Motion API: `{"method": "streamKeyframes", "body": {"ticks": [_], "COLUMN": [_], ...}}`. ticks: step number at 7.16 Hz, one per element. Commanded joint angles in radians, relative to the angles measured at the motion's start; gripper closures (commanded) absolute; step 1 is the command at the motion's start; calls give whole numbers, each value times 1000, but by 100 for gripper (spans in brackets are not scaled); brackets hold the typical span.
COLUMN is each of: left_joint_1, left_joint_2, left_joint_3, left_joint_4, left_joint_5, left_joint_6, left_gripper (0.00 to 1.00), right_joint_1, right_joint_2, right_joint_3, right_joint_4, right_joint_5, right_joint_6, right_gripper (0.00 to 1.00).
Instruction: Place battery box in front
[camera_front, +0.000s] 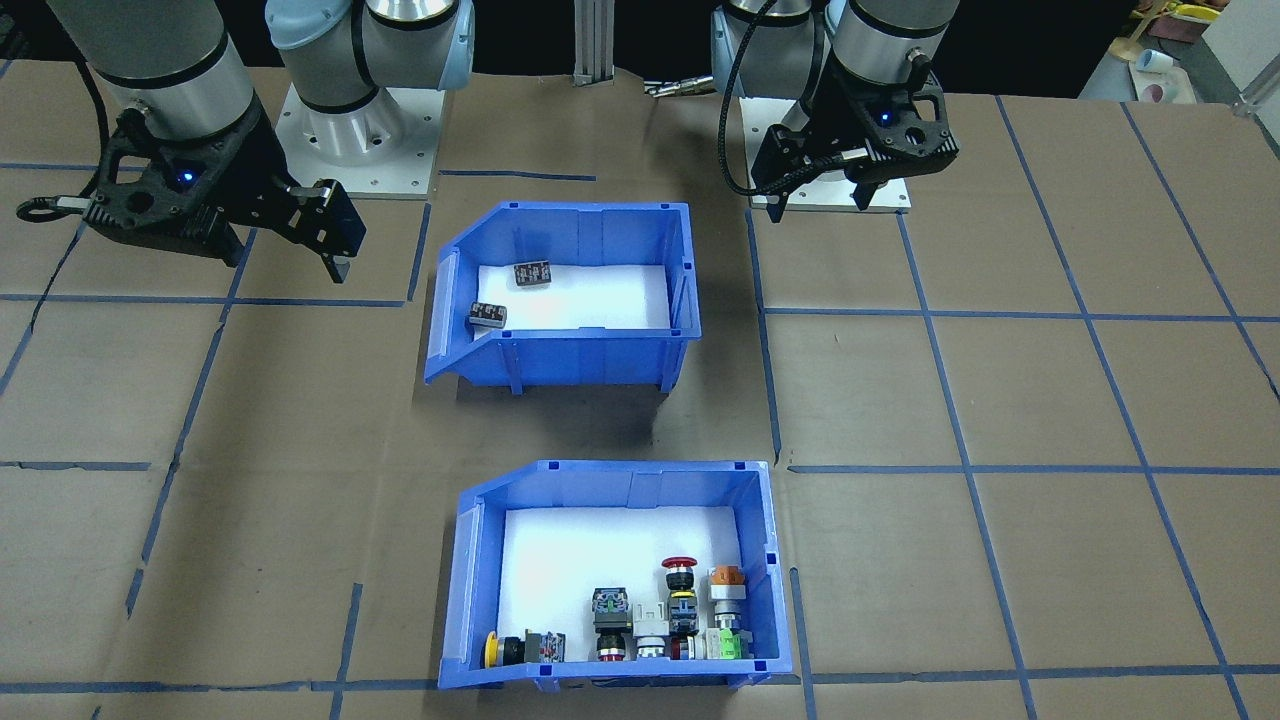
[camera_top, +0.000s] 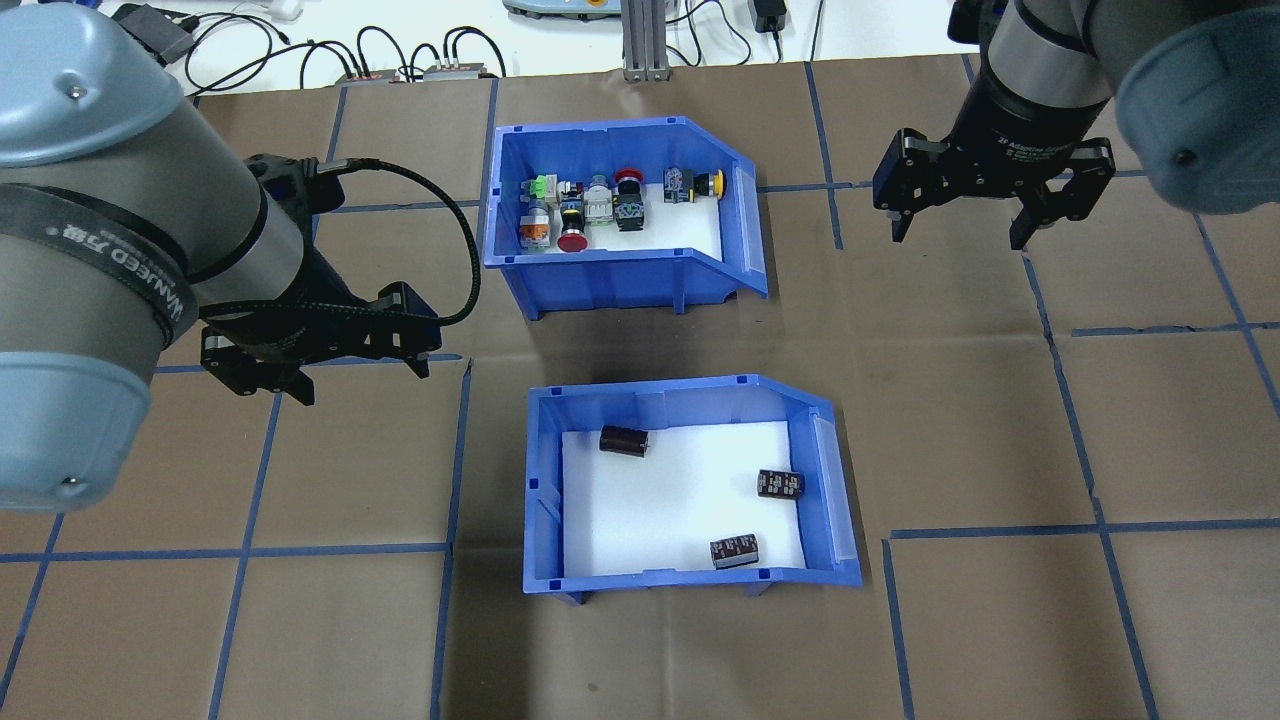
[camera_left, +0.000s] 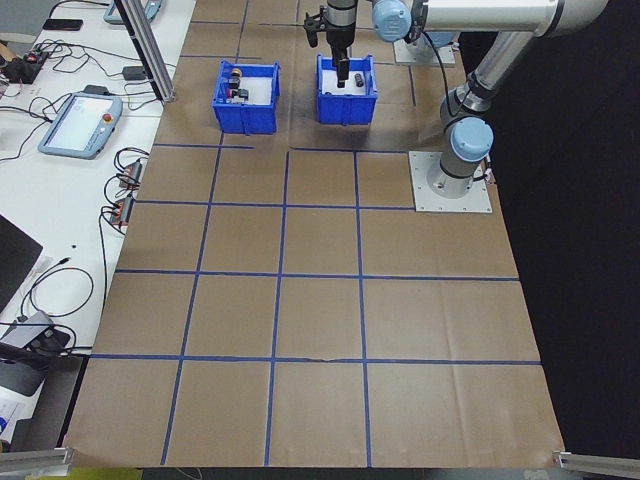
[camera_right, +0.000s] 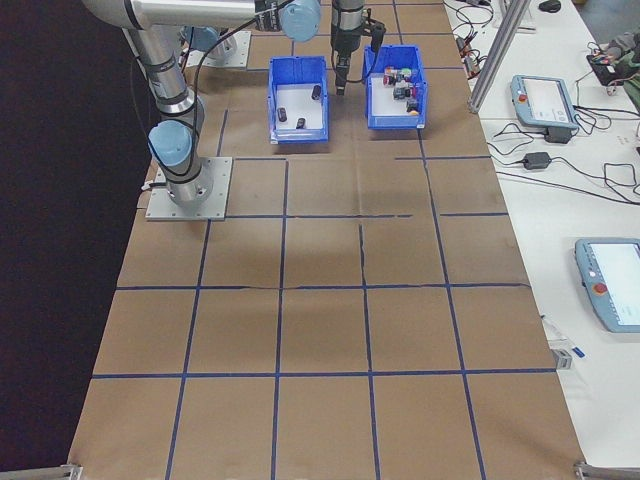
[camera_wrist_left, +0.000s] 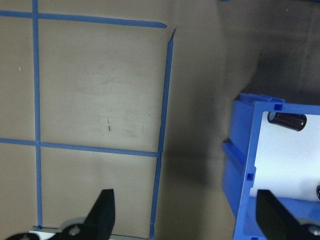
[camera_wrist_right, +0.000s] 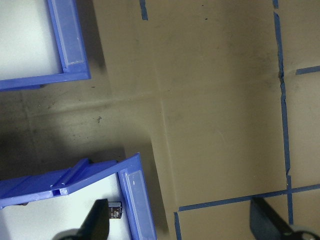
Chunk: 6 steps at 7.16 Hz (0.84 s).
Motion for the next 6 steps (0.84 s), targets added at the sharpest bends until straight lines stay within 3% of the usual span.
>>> {"method": "streamKeyframes", "body": {"ticks": [1,3,6], "left_joint_1": [0,-2,-2], "left_joint_2": [9,41,124], "left_joint_3": [-18,-36,-136], "left_joint_4": [26,18,24], "left_joint_5": [-2,1,-8], "left_joint_6": [-83,-204,-401], "left_gripper": [1,1,2], "right_joint_1": [0,0,0], "right_joint_2": [3,3,3], "right_joint_3": [-4,-4,-4], "right_joint_4": [0,0,0], "right_joint_5": [-2,-2,-2], "right_joint_6": [0,0,0], "right_gripper": [0,0,0]}}
